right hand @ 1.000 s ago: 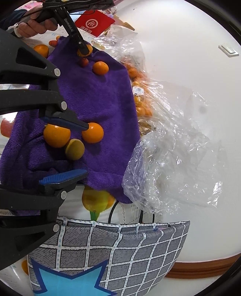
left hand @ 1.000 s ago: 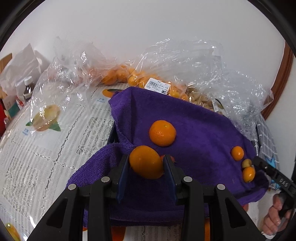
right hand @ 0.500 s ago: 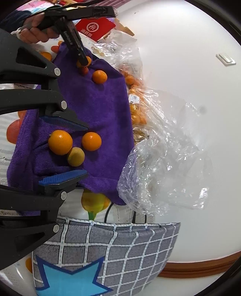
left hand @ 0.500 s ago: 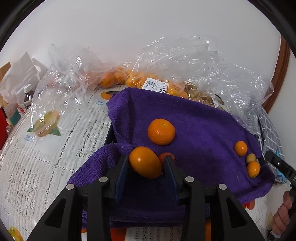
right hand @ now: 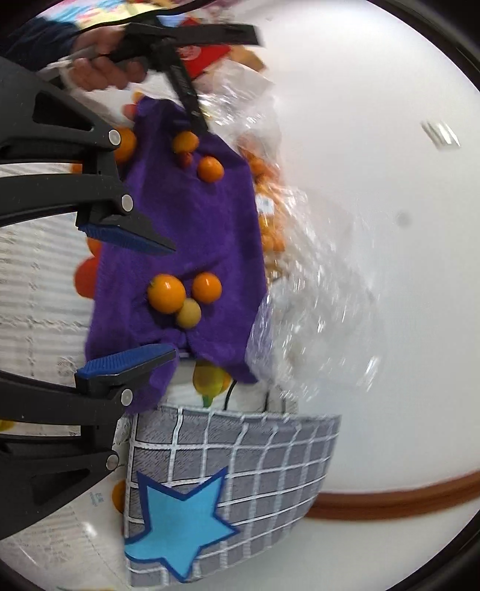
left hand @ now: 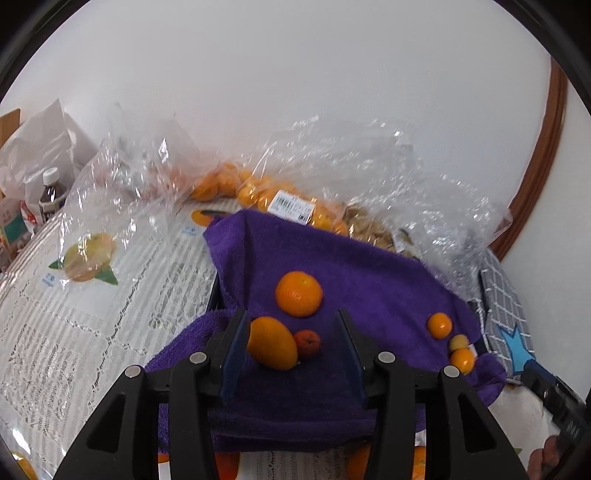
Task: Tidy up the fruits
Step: 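Grasp a large orange in front of the towel with the right tool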
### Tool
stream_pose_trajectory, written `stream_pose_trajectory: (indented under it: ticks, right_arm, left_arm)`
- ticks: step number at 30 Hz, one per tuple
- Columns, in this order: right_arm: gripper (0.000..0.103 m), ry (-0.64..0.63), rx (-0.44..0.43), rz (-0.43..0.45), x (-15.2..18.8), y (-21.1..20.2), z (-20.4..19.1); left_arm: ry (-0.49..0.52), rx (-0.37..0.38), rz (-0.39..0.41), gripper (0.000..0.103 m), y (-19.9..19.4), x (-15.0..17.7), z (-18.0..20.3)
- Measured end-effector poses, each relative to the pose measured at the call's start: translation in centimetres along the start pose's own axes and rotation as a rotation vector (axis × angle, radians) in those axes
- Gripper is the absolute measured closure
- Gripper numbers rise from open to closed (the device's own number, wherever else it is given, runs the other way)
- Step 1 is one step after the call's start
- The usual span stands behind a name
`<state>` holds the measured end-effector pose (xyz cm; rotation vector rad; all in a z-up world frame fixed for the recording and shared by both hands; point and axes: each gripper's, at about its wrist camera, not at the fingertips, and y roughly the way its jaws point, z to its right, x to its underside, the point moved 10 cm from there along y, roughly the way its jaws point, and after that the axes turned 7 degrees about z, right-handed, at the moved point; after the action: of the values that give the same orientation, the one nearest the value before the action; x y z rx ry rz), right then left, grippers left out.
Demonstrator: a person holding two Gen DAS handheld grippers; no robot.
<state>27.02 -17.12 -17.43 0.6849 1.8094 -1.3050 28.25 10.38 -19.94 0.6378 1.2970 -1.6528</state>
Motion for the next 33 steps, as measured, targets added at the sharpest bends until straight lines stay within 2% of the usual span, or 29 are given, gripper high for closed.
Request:
stream_pose_trajectory:
  ticks: [3,7,11,15,18,21,25,28,33]
  right_arm:
    - [0.053,-0.12,0.032,0.029,0.8,-1.7,-1.9]
    - [0.053,-0.174,0.051,0.027,1.7,-2.9,-3.1]
    - [0.053,-0.137,0.052,0.044,2.2,-3.9,-4.0]
    - [0.053,-0.118,0.051,-0.043,3.5,-2.9,-4.9]
    - [0.056,-0.105,0.05,-0.074,4.4,-2.2,-5.6]
    - [0.064,-0.104,0.028,-0.11,5.5,-1.3,-6.8]
    - [0.064,-0.107,-0.038,-0.153,6.8,-0.4,-8.8]
    - [0.064,-0.12,-0.112,-0.179,7.7,0.0,-10.6]
    - [0.06,-0.134,-0.151,-0.201,8.5,0.9,-11.7]
  left_arm:
    - [0.01,-0.006,0.032,0.058,-0.7,-0.2,-0.1]
    - [0.023,-0.013,0.063,0.058,-1.3,0.0,-0.3]
    - [0.001,-0.026,0.065,0.058,-2.3,0.5,-1.3]
    - [-0.005,-0.051,0.07,0.058,-3.8,1.0,-2.7]
    - [-0.02,-0.071,0.046,0.058,-4.7,2.0,-3.9]
    - [-0.039,-0.074,0.022,0.058,-5.5,2.8,-4.7]
    - [-0.04,-0.073,-0.021,0.058,-6.4,4.5,-5.2]
    - [-0.03,-0.069,-0.011,0.058,-7.2,4.8,-5.2]
    - [-0.017,-0.075,-0.018,0.057,-7.2,4.9,-5.2]
